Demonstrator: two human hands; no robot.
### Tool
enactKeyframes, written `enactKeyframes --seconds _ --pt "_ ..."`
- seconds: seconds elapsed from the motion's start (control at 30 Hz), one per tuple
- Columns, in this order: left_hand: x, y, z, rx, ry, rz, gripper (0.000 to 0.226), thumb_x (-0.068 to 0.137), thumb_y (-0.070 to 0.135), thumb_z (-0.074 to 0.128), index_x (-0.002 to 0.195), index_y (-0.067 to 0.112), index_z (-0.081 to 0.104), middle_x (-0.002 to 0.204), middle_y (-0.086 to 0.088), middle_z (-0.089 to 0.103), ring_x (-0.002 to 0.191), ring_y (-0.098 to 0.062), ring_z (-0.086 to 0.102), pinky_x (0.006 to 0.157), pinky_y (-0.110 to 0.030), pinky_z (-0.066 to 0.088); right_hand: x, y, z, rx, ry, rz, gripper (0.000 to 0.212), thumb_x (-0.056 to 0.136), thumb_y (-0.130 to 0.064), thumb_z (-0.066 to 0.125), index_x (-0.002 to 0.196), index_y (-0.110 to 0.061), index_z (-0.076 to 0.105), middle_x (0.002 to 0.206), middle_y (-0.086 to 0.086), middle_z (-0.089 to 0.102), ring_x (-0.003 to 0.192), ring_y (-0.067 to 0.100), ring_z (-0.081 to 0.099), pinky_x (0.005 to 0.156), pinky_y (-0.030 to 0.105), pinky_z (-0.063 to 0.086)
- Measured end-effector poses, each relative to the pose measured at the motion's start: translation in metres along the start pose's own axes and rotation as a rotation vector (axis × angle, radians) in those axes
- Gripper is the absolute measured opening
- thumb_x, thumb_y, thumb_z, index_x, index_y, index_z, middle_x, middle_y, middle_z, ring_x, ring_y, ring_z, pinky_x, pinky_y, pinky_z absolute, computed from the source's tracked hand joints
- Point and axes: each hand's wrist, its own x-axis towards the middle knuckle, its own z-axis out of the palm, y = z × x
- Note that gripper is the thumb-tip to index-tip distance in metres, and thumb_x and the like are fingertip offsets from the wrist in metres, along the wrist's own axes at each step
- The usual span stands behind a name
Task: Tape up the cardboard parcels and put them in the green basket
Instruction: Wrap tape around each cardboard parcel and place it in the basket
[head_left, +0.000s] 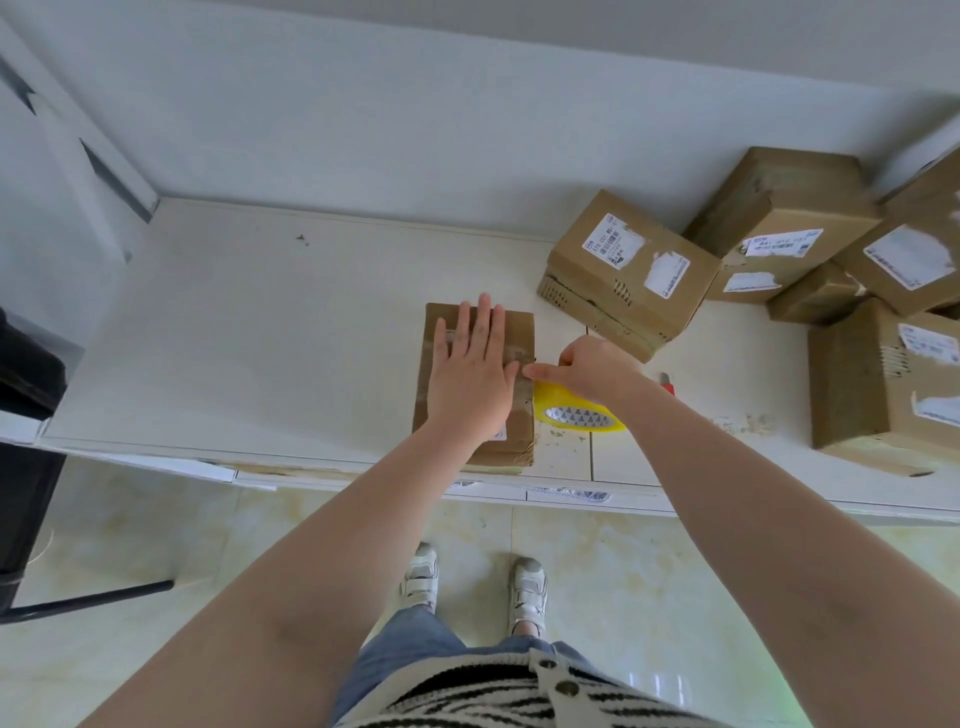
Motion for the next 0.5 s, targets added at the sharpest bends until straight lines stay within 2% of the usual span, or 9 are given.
enactKeyframes --seconds 0.13,0.2,0.3,0.37,0.43,0.5 --pt "-0.004 -0.007 0.003 -0.001 -0.046 -0.003 0.067 0.104 0.048 0.011 0.157 0.013 -0.012 0.165 -0.009 -0.016 0.151 -0.028 -0.015 0.123 -0.051 -0.001 -0.002 0.001 0.003 -0.023 0.018 -0.012 0.068 0.077 -0.081 0.048 0.059 -0.016 0.048 0.054 -0.003 0.046 0.051 0.013 0.046 0.048 0.026 0.031" --pt "-0.002 -0.010 0.001 -0.027 -0.055 0.007 0.070 0.099 0.054 0.003 0.157 0.017 -0.012 0.165 -0.009 -0.017 0.152 -0.027 -0.014 0.123 -0.051 -0.004 -0.002 0.002 0.004 -0.019 0.017 -0.060 0.068 0.080 -0.080 0.045 0.061 -0.015 0.049 0.056 -0.002 0.047 0.053 0.014 0.047 0.050 0.028 0.033" --pt "-0.005 -0.020 -0.005 -0.087 -0.076 0.019 0.085 0.086 0.071 -0.012 0.156 0.023 -0.014 0.163 -0.009 -0.021 0.151 -0.027 -0.016 0.121 -0.048 -0.010 -0.005 0.012 0.000 0.023 -0.067 -0.210 0.062 0.088 -0.071 0.043 0.079 -0.013 0.063 0.072 0.002 0.060 0.068 0.018 0.057 0.061 0.032 0.042" --pt "-0.006 -0.026 -0.007 -0.133 -0.091 0.020 0.095 0.078 0.080 -0.013 0.156 0.026 -0.017 0.163 -0.009 -0.023 0.151 -0.026 -0.019 0.119 -0.046 -0.012 -0.008 0.025 -0.007 0.088 -0.098 -0.277 0.050 0.091 -0.062 0.048 0.083 -0.016 0.064 0.078 0.001 0.062 0.077 0.022 0.061 0.069 0.035 0.046" --pt "-0.006 -0.028 -0.009 -0.152 -0.107 0.025 0.102 0.073 0.086 -0.011 0.155 0.027 -0.019 0.162 -0.009 -0.026 0.150 -0.027 -0.021 0.119 -0.046 -0.013 -0.007 0.033 -0.015 0.142 -0.071 -0.284 0.050 0.087 -0.064 0.053 0.080 -0.016 0.066 0.076 0.003 0.064 0.075 0.020 0.062 0.066 0.034 0.047" --pt "-0.005 -0.028 -0.010 -0.142 -0.127 0.030 0.108 0.069 0.091 -0.008 0.154 0.025 -0.021 0.161 -0.010 -0.029 0.149 -0.028 -0.024 0.120 -0.049 -0.011 -0.005 0.036 -0.016 0.097 -0.048 -0.239 0.058 0.081 -0.072 0.055 0.078 -0.016 0.065 0.072 0.000 0.063 0.069 0.015 0.061 0.059 0.030 0.044"
